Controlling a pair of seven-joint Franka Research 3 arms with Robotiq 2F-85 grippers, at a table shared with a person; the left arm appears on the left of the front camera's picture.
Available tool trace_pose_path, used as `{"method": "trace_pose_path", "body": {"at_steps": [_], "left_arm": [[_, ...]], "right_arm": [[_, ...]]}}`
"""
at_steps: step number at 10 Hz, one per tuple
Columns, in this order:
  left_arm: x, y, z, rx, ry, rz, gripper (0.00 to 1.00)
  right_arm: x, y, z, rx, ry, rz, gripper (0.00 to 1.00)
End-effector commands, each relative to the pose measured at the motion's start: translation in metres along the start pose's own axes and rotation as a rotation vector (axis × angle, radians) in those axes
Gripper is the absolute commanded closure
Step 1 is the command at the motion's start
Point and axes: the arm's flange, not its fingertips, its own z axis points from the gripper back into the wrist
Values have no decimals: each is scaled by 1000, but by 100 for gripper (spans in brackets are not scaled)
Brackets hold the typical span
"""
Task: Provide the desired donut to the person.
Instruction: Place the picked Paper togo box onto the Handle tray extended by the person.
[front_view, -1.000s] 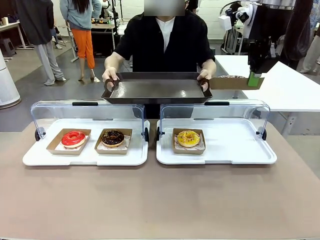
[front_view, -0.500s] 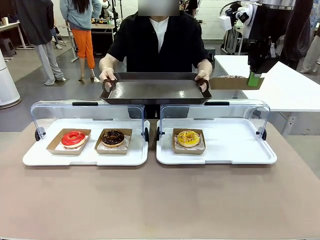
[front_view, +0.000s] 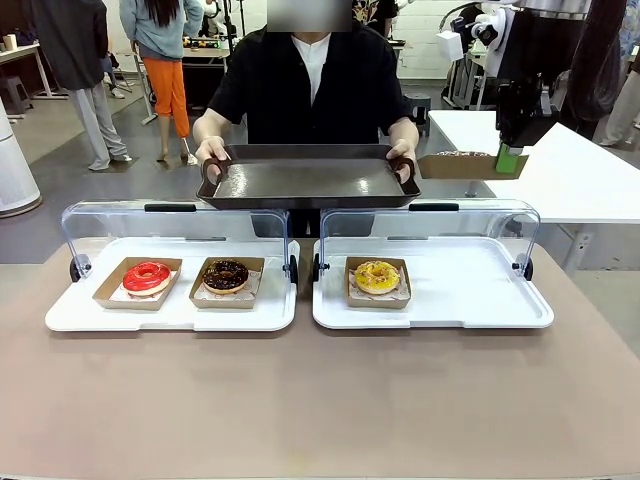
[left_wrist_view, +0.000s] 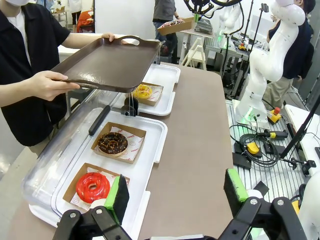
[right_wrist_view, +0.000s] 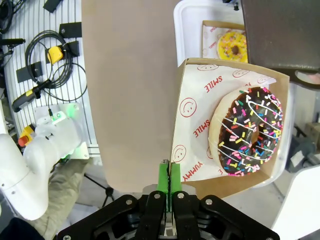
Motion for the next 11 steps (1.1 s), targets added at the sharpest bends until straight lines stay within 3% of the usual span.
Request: {"method": "trace_pose_path", "body": {"at_steps": [1,3,8,11], "left_arm": [[1,-1,1,-3,-16,-13,0],[1,-1,1,-3,-16,-13,0],[1,-1,1,-3,-16,-13,0],[1,-1,1,-3,-16,-13,0]], "right_arm": [[-1,4,-1,2,1,-6,100],[0,0,0,0,0,0,99],[63,-44,79,-132,-3,32,99],[112,-87,71,-123,-50,50,99]]}}
